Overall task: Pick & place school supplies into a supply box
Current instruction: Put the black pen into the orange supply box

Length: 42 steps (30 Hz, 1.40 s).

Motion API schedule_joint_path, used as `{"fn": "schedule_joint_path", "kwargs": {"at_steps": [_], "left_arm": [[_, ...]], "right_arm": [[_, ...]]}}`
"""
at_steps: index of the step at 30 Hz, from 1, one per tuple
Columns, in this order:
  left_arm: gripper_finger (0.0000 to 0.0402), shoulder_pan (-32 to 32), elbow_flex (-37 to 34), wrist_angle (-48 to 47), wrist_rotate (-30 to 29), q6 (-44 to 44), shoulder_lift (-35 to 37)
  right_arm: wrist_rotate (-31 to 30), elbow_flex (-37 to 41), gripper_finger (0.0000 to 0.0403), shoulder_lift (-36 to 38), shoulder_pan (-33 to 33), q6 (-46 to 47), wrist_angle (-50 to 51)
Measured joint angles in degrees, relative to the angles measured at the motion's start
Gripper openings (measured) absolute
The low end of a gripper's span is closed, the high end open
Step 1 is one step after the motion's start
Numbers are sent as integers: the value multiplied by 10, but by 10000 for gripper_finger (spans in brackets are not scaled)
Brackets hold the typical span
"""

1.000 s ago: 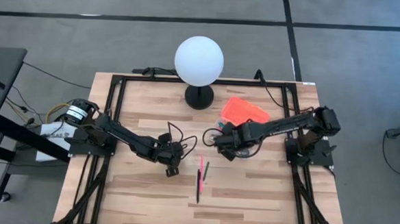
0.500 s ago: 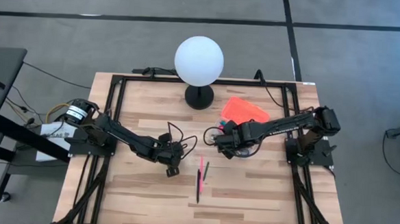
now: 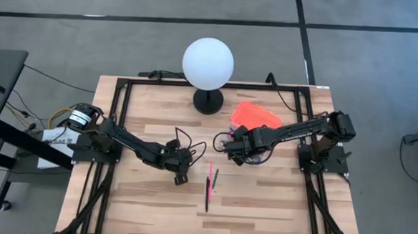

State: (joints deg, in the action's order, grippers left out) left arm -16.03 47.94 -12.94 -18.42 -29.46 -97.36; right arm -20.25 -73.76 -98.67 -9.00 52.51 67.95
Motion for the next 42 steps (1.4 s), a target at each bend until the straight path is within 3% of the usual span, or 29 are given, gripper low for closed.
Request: {"fn": "schedule_joint_path", "kwargs": {"at_steps": [9, 15, 19, 23, 30, 35, 42], "left_arm": [[183, 0, 0, 70, 94, 32, 0], [183, 0, 0, 165, 159, 49, 0], [183, 0, 0, 221, 198, 13, 0], [183, -10, 0, 248, 192, -4, 0], [183, -40, 1, 360, 174, 98, -37], [183, -49, 26, 358, 110, 117, -77], [183, -49, 98, 339, 115, 137, -147]], "right_arm": [[-67, 0, 169, 16, -108, 48, -27], [-95, 0, 167, 20, -218, 172, -12], [-108, 0, 159, 19, -292, 294, 18], [-140, 0, 151, 19, -364, 401, 37], [-199, 0, 138, 19, -459, 489, 46], [-205, 0, 128, 19, -491, 516, 54], [-204, 0, 120, 19, -499, 511, 57]]}}
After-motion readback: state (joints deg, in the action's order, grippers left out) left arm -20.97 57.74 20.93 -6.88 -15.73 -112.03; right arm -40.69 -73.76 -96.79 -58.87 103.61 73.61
